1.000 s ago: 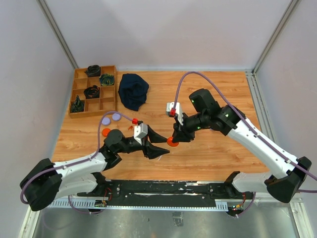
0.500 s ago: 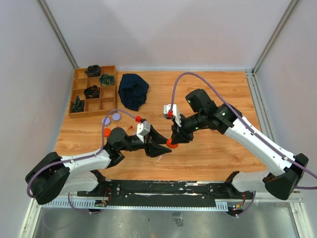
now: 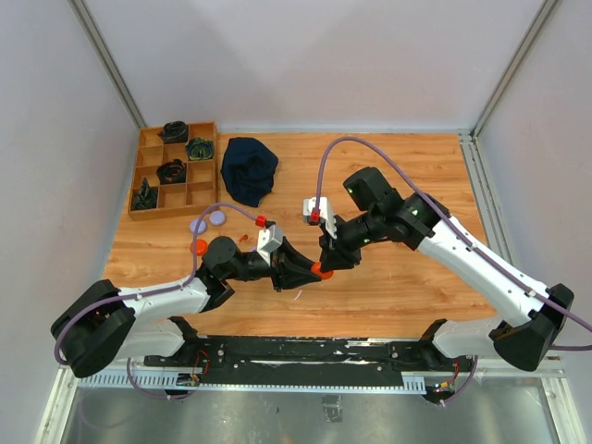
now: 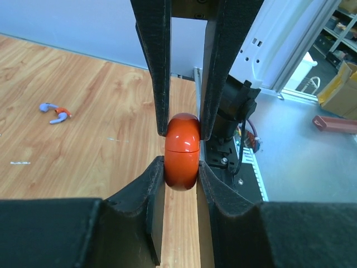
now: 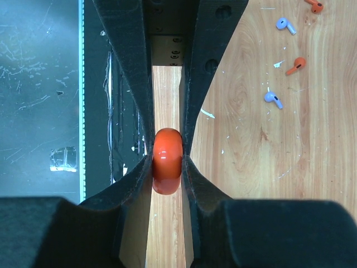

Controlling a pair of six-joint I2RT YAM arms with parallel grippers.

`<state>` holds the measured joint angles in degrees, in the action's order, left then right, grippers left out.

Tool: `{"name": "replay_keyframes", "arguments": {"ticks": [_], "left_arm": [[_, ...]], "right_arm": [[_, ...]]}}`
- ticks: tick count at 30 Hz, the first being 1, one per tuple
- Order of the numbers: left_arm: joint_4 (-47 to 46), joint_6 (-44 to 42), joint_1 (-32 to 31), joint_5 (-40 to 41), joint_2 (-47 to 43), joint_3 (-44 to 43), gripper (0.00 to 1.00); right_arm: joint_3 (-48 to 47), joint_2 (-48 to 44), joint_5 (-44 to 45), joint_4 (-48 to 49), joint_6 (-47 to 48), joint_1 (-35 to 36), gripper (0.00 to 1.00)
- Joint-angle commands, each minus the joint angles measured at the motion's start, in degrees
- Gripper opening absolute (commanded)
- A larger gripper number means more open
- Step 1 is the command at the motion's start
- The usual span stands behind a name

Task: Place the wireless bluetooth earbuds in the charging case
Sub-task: Pick up the charging case at the center of the board.

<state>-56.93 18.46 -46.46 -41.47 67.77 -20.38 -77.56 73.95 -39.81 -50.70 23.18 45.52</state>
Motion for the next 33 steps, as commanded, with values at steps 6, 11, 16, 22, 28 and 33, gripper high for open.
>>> {"name": "replay_keyframes", "arguments": {"ticks": [6,11,16,22,28,33], "left_arm": [[-11.5,-0.9,0.1,3.2,-2.5,3.4,0.00],[-18.6,-1.3,0.1,9.1,-4.6,7.8,0.00],[-23.4,-1.0,0.1,15.2,-6.5,11.3,0.00],[-33.5,0.1,0.1,19.8,-6.4,15.1,0.00],[-39.6,1.4,0.1,20.5,-3.8,15.8,0.00],[-43.8,2.0,0.1,20.5,-1.0,15.6,0.00]], "right_arm": [[-1.8,-3.4,5.1,2.7,-0.2,1.2,0.31],[0.8,-6.7,7.9,7.0,-1.6,1.2,0.39],[3.9,-9.9,8.9,12.8,-3.1,1.2,0.41],[8.6,-11.6,5.7,21.5,-5.2,1.2,0.47],[12.0,-12.6,2.2,30.9,-7.7,1.2,0.53],[12.2,-11.8,-0.7,33.4,-8.5,1.4,0.56]]}}
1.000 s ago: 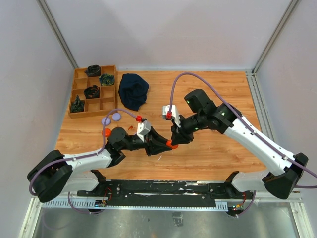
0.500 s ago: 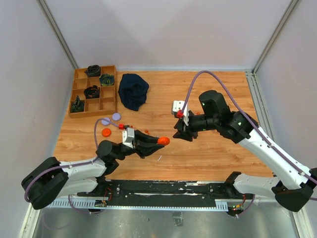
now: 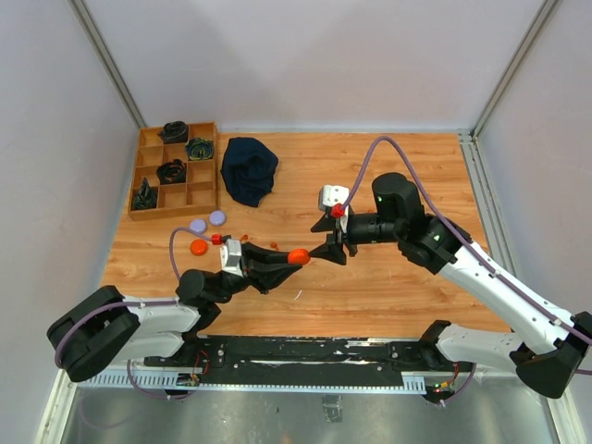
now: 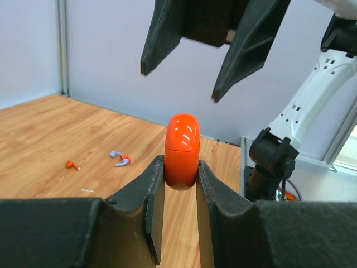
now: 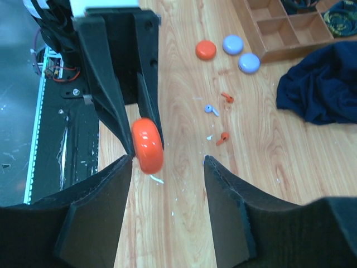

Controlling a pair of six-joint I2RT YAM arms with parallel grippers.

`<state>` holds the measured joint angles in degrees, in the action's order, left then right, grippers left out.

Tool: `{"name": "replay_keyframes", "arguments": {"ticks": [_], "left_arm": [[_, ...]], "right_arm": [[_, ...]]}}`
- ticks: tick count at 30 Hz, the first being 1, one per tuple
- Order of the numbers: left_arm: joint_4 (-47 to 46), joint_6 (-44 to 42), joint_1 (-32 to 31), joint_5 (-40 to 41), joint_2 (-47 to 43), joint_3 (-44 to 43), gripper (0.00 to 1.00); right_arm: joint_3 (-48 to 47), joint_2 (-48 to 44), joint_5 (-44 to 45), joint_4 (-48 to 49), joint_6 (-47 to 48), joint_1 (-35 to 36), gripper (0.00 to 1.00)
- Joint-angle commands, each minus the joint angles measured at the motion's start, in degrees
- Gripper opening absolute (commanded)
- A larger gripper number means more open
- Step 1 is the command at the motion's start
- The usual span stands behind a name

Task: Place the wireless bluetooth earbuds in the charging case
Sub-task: Pick up the charging case at the center of the board.

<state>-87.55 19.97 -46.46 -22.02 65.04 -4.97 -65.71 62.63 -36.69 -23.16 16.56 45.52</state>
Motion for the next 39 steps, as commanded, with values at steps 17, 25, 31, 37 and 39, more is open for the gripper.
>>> {"name": "replay_keyframes", "arguments": {"ticks": [17,25,31,37,39], "left_arm": [[-13.8,1.3,0.1,-0.5,1.3,-1.6,0.00],[-13.7,1.8,0.1,-1.1,0.5,-2.1,0.00],[-13.7,2.0,0.1,-1.3,0.0,-2.2,0.00],[-13.7,2.5,0.1,-2.2,-0.2,-2.3,0.01],[-13.5,2.6,0.1,-2.4,-0.2,-2.2,0.04]], "right_arm": [[0.9,2.2,-5.8,0.6,0.7,2.0,0.45],[0.3,4.3,-8.5,-0.7,0.9,2.0,0.43],[-1.3,5.7,-9.6,-3.6,2.5,2.2,0.36],[-3.4,6.9,-10.4,-6.7,4.6,2.4,0.26],[-4.2,6.9,-10.5,-7.9,5.2,2.5,0.21]]}}
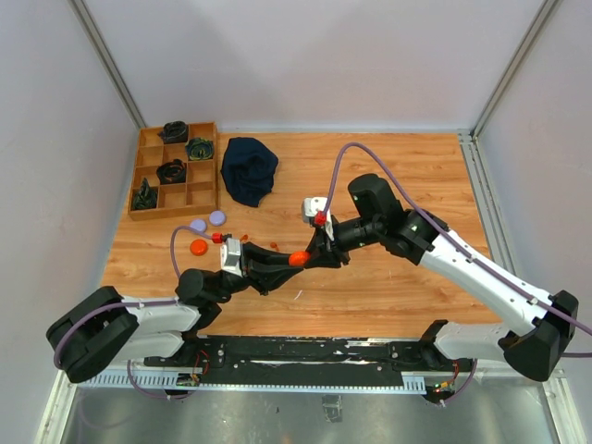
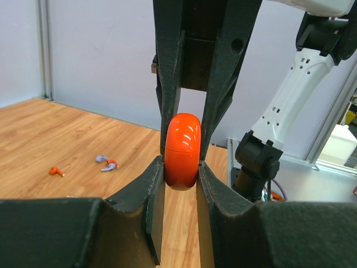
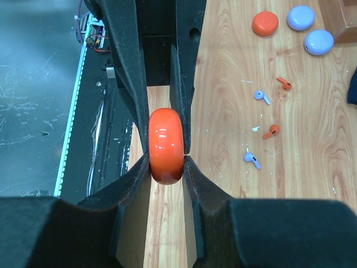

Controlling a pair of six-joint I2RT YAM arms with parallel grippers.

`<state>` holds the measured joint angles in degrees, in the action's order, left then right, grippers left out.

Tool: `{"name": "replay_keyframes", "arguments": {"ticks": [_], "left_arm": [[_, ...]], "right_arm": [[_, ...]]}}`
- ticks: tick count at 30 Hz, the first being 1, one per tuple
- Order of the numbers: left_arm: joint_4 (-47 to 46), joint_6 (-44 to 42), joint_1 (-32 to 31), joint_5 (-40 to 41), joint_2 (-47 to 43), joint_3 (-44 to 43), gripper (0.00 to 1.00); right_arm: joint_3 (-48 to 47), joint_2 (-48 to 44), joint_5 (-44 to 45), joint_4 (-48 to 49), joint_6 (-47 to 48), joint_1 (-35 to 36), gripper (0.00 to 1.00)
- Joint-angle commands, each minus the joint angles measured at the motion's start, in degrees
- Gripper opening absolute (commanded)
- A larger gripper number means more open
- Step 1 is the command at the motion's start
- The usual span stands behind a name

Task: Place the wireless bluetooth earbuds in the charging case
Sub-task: Pick up the charging case at the center of the board.

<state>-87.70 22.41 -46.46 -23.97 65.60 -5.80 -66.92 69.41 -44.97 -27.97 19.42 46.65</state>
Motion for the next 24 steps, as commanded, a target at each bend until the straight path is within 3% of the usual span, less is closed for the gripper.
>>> {"name": "replay_keyframes", "arguments": {"ticks": [1,8,13,24], "left_arm": [[-13.0,0.0,0.1,-0.7,-0.9,-1.4,0.06],[-4.7,-1.7,0.1,-2.1,-3.9,-1.6,0.33],[6.1,-4.9,0.1,-3.3,-8.2,-3.1,0.46],[25.9,-11.2,0.1,-4.3,-12.9,-6.1,0.58]], "right_arm": [[-3.3,0.1,-2.1,-3.9,2.8,1.3,0.19],[-7.7,1.5,0.2,-11.9,5.8,1.7,0.06],[-10.1,2.4,2.6,-16.1,6.8,2.6,0.05],[-13.7,4.0,8.5,-18.9,6.5,5.3,0.04]]}}
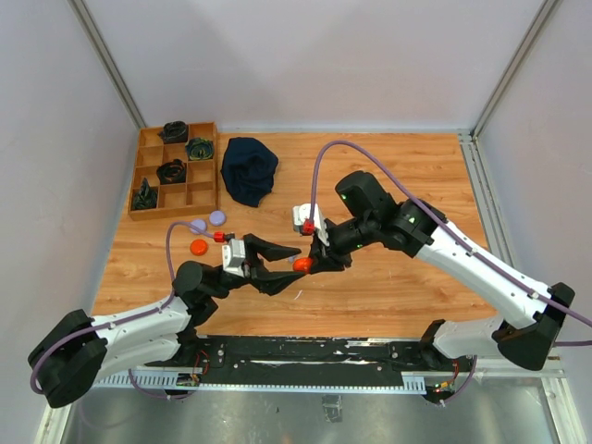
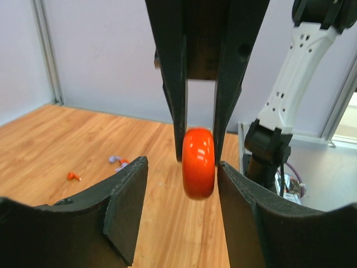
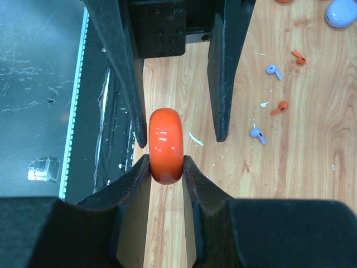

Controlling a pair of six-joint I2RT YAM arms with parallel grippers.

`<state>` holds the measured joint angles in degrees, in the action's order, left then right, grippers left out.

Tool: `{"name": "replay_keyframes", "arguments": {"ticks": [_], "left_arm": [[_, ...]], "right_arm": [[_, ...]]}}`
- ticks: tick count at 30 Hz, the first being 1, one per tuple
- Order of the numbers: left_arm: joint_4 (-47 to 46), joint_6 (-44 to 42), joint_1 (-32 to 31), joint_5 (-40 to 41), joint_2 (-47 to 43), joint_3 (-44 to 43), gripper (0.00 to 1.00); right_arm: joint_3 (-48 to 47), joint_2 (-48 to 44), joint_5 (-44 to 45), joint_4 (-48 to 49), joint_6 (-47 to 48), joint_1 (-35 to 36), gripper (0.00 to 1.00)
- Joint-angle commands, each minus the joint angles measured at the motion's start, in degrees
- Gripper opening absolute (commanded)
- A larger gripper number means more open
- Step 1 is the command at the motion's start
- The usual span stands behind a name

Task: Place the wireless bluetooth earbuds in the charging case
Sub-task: Pick up the charging case at the center of the board.

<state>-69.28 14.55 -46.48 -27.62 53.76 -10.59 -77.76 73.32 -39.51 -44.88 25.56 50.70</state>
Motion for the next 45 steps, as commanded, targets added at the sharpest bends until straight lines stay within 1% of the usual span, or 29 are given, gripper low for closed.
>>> {"name": "replay_keyframes", "arguments": {"ticks": [1,5,9,18,24,29,38,45], "left_arm": [[7.9,-3.4,0.1,-0.7,-1.1,-1.3,0.59],[9.4,-3.3,0.1,-1.2,-1.1,-1.3,0.60],[9.5,-2.9,0.1,-1.9,-0.7,-1.8,0.59],[9.4,-2.3,0.0,-2.3,-0.9,-2.7,0.51],[9.1,-2.0,0.0,-1.3,-1.0,-2.6,0.42],[8.3,-1.5,0.0,-0.5,-0.9,-2.2,0.36],[6.2,0.1,0.0,1.8,-0.9,-1.1,0.35],[5.3,0.6,0.0,1.9,-0.8,-0.7,0.41]], "right_arm": [[-3.2,0.1,3.6,-2.2,0.2,1.4,0.04],[-3.5,0.1,4.7,-2.3,-0.2,1.7,0.04],[-3.9,0.4,5.4,-2.5,-0.6,2.1,0.04],[-4.5,1.5,7.7,-2.7,-2.2,2.8,0.04],[-4.1,1.4,8.8,-1.3,-3.7,2.8,0.04],[-3.4,0.8,9.7,0.1,-5.1,2.9,0.04],[-1.7,-1.0,11.5,2.5,-7.4,2.9,0.04],[-1.4,-1.4,11.5,3.1,-7.7,2.9,0.04]]}}
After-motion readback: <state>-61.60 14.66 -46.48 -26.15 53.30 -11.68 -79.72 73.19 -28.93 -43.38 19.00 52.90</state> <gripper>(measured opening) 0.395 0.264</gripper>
